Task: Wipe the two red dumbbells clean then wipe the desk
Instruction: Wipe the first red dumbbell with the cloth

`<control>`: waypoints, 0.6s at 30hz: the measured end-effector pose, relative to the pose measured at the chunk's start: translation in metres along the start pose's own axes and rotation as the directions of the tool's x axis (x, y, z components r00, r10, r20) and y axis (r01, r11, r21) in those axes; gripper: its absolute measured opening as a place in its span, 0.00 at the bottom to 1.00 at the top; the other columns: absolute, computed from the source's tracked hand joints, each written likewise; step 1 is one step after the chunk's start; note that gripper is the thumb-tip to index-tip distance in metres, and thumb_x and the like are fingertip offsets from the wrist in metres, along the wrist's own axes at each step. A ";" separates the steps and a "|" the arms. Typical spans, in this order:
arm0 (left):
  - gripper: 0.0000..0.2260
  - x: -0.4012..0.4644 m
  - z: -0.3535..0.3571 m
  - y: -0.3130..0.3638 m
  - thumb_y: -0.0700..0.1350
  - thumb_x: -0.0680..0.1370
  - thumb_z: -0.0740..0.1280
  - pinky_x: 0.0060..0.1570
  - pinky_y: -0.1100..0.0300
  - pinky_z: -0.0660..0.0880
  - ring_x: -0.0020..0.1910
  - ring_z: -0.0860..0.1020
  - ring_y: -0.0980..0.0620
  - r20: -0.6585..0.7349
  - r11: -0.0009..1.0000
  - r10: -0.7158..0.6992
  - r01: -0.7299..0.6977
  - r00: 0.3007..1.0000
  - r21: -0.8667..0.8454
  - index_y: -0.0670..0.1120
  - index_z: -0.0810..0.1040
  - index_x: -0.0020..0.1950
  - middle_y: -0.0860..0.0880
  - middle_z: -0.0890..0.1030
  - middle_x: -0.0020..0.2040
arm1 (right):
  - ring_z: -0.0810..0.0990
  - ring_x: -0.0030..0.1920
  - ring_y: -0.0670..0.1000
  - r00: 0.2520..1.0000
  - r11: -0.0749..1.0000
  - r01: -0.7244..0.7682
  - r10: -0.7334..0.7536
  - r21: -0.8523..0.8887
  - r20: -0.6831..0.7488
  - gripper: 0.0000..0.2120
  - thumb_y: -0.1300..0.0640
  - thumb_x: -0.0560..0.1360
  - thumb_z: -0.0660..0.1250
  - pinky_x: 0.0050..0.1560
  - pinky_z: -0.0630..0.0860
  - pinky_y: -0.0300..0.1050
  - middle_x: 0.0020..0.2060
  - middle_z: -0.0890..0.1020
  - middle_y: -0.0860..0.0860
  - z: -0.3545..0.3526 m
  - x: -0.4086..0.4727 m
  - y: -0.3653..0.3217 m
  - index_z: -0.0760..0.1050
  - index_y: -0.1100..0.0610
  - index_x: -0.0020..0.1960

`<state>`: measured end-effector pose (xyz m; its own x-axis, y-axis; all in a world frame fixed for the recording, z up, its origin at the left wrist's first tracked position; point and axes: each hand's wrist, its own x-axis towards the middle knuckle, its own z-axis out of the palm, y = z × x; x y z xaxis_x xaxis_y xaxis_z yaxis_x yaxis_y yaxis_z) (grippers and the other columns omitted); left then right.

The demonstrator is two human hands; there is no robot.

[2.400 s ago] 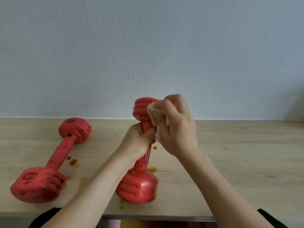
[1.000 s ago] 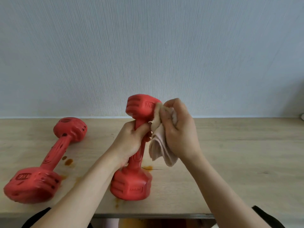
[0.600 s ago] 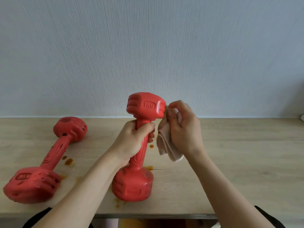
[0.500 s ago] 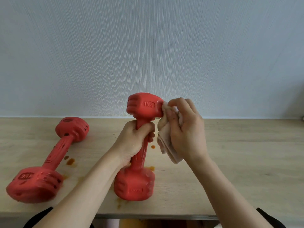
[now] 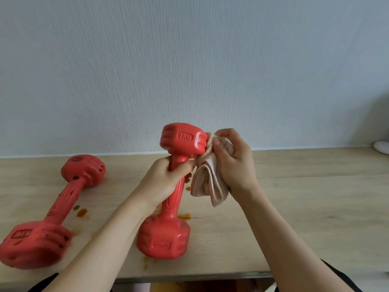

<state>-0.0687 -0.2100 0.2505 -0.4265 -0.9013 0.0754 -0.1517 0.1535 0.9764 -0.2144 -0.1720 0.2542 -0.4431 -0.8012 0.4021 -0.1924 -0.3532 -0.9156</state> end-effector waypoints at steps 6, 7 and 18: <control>0.08 0.000 -0.001 -0.007 0.41 0.74 0.66 0.39 0.55 0.74 0.29 0.77 0.57 -0.075 0.990 0.013 -0.003 0.997 0.141 0.41 0.78 0.36 0.48 0.78 0.30 | 0.78 0.45 0.49 0.926 0.874 0.363 -0.378 -0.323 0.017 0.03 0.58 0.77 0.64 0.43 0.74 0.42 0.45 0.76 0.48 0.021 -0.012 -0.010 0.75 0.52 0.46; 0.08 -0.001 -0.001 -0.006 0.41 0.75 0.66 0.38 0.58 0.74 0.29 0.77 0.57 -0.047 0.990 0.033 -0.026 0.998 0.142 0.40 0.78 0.36 0.48 0.79 0.30 | 0.77 0.46 0.50 0.896 0.830 0.422 -0.442 -0.365 0.031 0.02 0.58 0.77 0.63 0.43 0.73 0.41 0.46 0.74 0.48 0.024 -0.013 -0.010 0.74 0.52 0.47; 0.14 -0.006 0.002 0.000 0.49 0.67 0.69 0.35 0.65 0.74 0.32 0.76 0.56 0.144 0.986 0.142 -0.152 0.979 0.063 0.38 0.74 0.37 0.50 0.75 0.30 | 0.75 0.27 0.46 0.968 0.942 -0.236 0.205 0.239 0.147 0.06 0.61 0.80 0.61 0.29 0.73 0.39 0.28 0.77 0.48 -0.005 0.008 -0.006 0.74 0.60 0.45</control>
<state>-0.0682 -0.2033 0.2501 -0.5678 -0.8026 0.1828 -0.1408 0.3136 0.9391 -0.2215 -0.1737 0.2634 -0.3395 -0.9188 0.2016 0.1322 -0.2588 -0.9568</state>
